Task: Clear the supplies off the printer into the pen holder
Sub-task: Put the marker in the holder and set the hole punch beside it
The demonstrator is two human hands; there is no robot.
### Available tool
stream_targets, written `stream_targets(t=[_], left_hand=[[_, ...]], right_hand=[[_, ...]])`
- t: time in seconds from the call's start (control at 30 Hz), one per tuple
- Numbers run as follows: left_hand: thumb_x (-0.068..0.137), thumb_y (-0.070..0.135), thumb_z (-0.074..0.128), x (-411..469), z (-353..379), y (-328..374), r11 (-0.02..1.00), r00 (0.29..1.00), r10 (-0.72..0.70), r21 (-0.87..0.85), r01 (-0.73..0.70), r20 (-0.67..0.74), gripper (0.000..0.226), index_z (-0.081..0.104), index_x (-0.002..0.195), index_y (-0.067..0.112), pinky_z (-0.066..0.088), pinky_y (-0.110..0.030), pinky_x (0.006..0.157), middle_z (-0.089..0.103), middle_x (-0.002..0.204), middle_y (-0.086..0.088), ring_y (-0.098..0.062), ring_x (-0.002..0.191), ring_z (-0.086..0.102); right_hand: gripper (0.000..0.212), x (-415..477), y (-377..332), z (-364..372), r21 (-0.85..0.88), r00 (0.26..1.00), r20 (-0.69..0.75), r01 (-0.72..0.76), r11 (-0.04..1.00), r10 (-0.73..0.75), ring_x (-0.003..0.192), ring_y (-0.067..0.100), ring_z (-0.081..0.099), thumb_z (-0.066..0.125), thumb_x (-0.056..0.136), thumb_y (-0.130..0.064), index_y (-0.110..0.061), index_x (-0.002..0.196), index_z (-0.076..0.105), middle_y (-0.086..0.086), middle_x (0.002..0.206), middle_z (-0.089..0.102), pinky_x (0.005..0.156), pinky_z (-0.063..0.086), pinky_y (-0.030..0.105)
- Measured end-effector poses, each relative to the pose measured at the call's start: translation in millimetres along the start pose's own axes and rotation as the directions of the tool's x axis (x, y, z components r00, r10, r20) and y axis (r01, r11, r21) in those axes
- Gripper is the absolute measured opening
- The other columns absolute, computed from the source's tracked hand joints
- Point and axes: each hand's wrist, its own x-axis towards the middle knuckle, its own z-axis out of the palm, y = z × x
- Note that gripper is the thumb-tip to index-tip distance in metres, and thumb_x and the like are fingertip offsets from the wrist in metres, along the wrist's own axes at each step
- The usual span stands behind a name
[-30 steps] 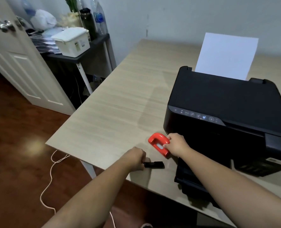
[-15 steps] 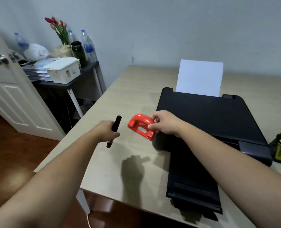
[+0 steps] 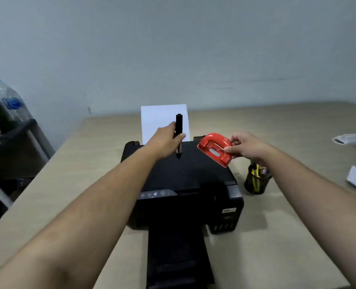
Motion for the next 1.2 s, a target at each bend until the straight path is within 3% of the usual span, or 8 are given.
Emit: stream_targets(t=[0.17, 0.37, 0.5, 0.7, 0.87, 0.97, 1.07, 1.2], left_hand=[[0.096, 0.029, 0.050, 37.6, 67.4, 69.6, 0.995, 0.993, 0.082, -0.058, -0.077, 0.085, 0.030, 0.053, 0.115, 0.006, 0.038, -0.027, 0.078, 0.061, 0.106, -0.010, -0.026, 0.097, 0.055], [0.093, 0.026, 0.056, 71.7, 138.0, 104.3, 0.988, 0.986, 0.057, -0.149, -0.034, 0.156, 0.029, 0.052, 0.117, 0.010, 0.051, -0.039, 0.090, 0.066, 0.109, -0.011, -0.029, 0.101, 0.065], [0.094, 0.021, 0.055, 81.8, 184.1, 112.9, 0.984, 0.970, 0.030, -0.175, 0.013, 0.240, 0.030, 0.049, 0.120, 0.006, 0.052, -0.033, 0.079, 0.065, 0.098, -0.010, -0.025, 0.087, 0.069], [0.098, 0.026, 0.048, 86.6, 225.4, 105.8, 0.982, 0.950, -0.040, -0.163, 0.094, 0.310, 0.023, 0.051, 0.110, 0.007, 0.048, -0.028, 0.072, 0.067, 0.098, -0.011, -0.019, 0.077, 0.066], [0.096, 0.026, 0.052, 94.2, 239.5, 104.2, 0.982, 0.946, -0.091, -0.128, 0.136, 0.311, 0.027, 0.058, 0.110, 0.004, 0.044, -0.027, 0.073, 0.068, 0.095, -0.010, -0.025, 0.090, 0.066], [0.095, 0.026, 0.054, 100.1, 245.8, 106.6, 0.983, 0.955, -0.096, -0.123, 0.135, 0.280, 0.026, 0.058, 0.109, 0.005, 0.043, -0.026, 0.071, 0.067, 0.093, -0.008, -0.023, 0.089, 0.065], [0.094, 0.025, 0.056, 106.7, 248.3, 114.9, 0.971, 0.982, -0.087, -0.206, 0.122, 0.170, 0.024, 0.054, 0.110, 0.007, 0.044, -0.019, 0.062, 0.067, 0.094, -0.010, -0.022, 0.084, 0.066], [0.098, 0.023, 0.048, 120.1, 253.0, 136.2, 0.938, 0.994, -0.088, -0.331, 0.105, 0.068, 0.025, 0.053, 0.114, 0.005, 0.052, -0.026, 0.071, 0.068, 0.100, -0.011, -0.021, 0.084, 0.067]], right_hand=[[0.018, -17.8, 63.7, -85.9, -0.009, 0.987, 0.013, -0.157, 0.988, 0.157, 0.062, 0.016, 0.055, 0.058, 0.086, 0.006, -0.010, 0.076, 0.056, 0.007, 0.072, 0.056, 0.051, 0.050, 0.014], [0.019, -26.1, 139.6, -131.7, -0.126, 0.923, 0.195, -0.313, 0.941, 0.333, 0.066, 0.012, 0.058, 0.058, 0.084, 0.008, -0.011, 0.081, 0.060, 0.005, 0.076, 0.058, 0.056, 0.052, 0.016], [0.023, -14.6, 198.9, -124.7, -0.220, 0.857, 0.276, -0.384, 0.897, 0.435, 0.065, 0.009, 0.057, 0.061, 0.082, 0.007, -0.016, 0.077, 0.059, 0.002, 0.073, 0.058, 0.056, 0.052, 0.014], [0.018, 9.8, 259.3, -94.9, -0.308, 0.807, 0.333, -0.395, 0.865, 0.488, 0.070, 0.012, 0.058, 0.065, 0.082, 0.001, -0.013, 0.093, 0.060, 0.000, 0.076, 0.059, 0.071, 0.053, 0.024], [0.013, 23.3, 278.6, -86.8, -0.429, 0.773, 0.381, -0.339, 0.838, 0.508, 0.084, 0.018, 0.055, 0.068, 0.081, -0.006, -0.016, 0.088, 0.062, -0.004, 0.075, 0.056, 0.065, 0.045, 0.021], [0.024, 27.2, 281.4, -87.1, -0.489, 0.785, 0.372, -0.288, 0.824, 0.495, 0.073, 0.015, 0.053, 0.068, 0.082, -0.011, -0.006, 0.106, 0.067, -0.004, 0.071, 0.055, 0.058, 0.038, 0.018], [0.024, 35.2, 282.7, -96.5, -0.328, 0.815, 0.312, -0.390, 0.861, 0.488, 0.067, 0.016, 0.054, 0.069, 0.080, -0.014, 0.000, 0.100, 0.069, 0.005, 0.075, 0.061, 0.060, 0.043, 0.024], [0.015, 58.6, 272.1, -112.6, 0.359, 0.864, -0.037, -0.458, 0.813, 0.503, 0.062, 0.017, 0.055, 0.065, 0.084, -0.021, -0.010, 0.086, 0.055, 0.006, 0.074, 0.057, 0.060, 0.048, 0.028]])
